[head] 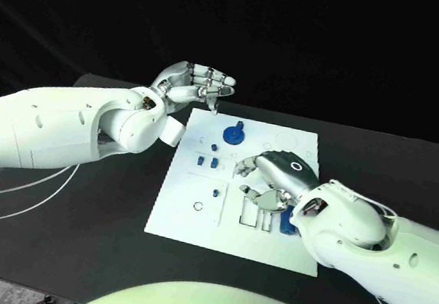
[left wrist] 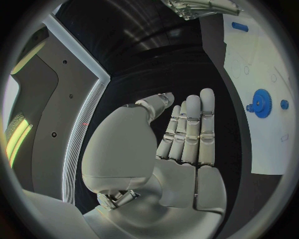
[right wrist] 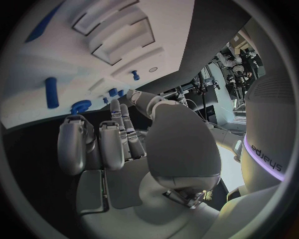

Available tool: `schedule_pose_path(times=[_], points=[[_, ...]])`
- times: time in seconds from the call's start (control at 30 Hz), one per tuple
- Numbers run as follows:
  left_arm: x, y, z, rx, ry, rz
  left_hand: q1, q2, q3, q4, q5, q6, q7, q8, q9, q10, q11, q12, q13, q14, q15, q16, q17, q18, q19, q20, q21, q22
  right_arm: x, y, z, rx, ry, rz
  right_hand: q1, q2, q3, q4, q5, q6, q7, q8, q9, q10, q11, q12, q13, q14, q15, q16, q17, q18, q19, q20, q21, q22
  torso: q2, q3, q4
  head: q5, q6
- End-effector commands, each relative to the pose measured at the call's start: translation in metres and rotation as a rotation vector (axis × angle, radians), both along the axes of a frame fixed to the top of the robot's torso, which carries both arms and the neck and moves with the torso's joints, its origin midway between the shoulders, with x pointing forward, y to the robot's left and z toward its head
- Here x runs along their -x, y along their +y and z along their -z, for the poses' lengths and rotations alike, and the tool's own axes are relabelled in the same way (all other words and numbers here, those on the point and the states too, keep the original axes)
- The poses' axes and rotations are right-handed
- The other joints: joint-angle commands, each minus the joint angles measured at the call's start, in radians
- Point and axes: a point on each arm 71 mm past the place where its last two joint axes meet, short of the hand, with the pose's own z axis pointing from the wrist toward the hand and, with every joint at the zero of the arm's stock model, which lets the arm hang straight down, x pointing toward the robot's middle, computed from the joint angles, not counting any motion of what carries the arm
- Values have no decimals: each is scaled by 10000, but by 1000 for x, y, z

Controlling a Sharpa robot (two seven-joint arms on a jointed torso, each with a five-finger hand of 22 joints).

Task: Assemble the parts on the task board

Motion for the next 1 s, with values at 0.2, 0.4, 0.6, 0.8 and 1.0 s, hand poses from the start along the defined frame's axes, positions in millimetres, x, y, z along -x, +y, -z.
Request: schedule_pose_path(times=[0.2,0.4,0.6,0.8,1.0], points=[[1,-2,-1,102,-37,238,58,64,-21,-61,37,-68,24,-67,-10,-105,2,44,-10,-77,-9,-16,-13,69,21,58,-61,-12,-30,-43,-24,551,209,1047,-187,-206,-407,129,132,-130,-122,-144,-51,-135,-104,90,-142,477,-18,236,291,195,20,-4,-226,1043,-31,-46,-64,-148,139],[1,-2,-1,107,-37,252,58,64,-21,-61,37,-68,24,-67,-10,-105,2,44,-10,-77,-9,-16,-13,69,21,58,-61,-12,-43,-57,-19,1331,428,1307,-179,-234,-761,194,48,-176,-158,-178,-70,-260,-123,131,-218,497,-27,290,345,178,71,-33,-178,1061,-32,-45,-73,-179,139],[1,-2,-1,110,-40,256,58,64,-21,-61,37,-68,24,-67,-10,-105,2,44,-10,-77,-9,-16,-13,69,21,58,-61,-12,-45,-55,-7,1633,689,1275,-89,-148,-810,199,44,-95,-131,-145,-62,-196,-116,206,-233,496,-21,285,323,163,109,-45,-122,1088,-21,-44,-40,-179,173],[1,-2,-1,108,-40,252,53,69,-33,-65,36,-76,24,-68,-12,-122,4,61,-11,-76,-6,-4,-20,71,21,61,-59,-13,-43,-51,4,1758,932,1233,11,-25,-799,223,70,83,-74,-78,-50,-6,-97,336,-263,473,-18,237,235,147,164,-39,-67,1113,-20,-53,-39,-148,136],[1,-2,-1,100,-40,232,53,69,-33,-65,36,-76,24,-68,-12,-122,4,61,-11,-76,-6,-4,-20,71,21,61,-59,-13,-43,-47,9,1731,1022,1173,59,44,-748,239,85,167,-72,-54,-51,149,-110,406,-286,470,-29,231,216,144,184,-39,-53,1118,-21,-52,-57,-146,133]])
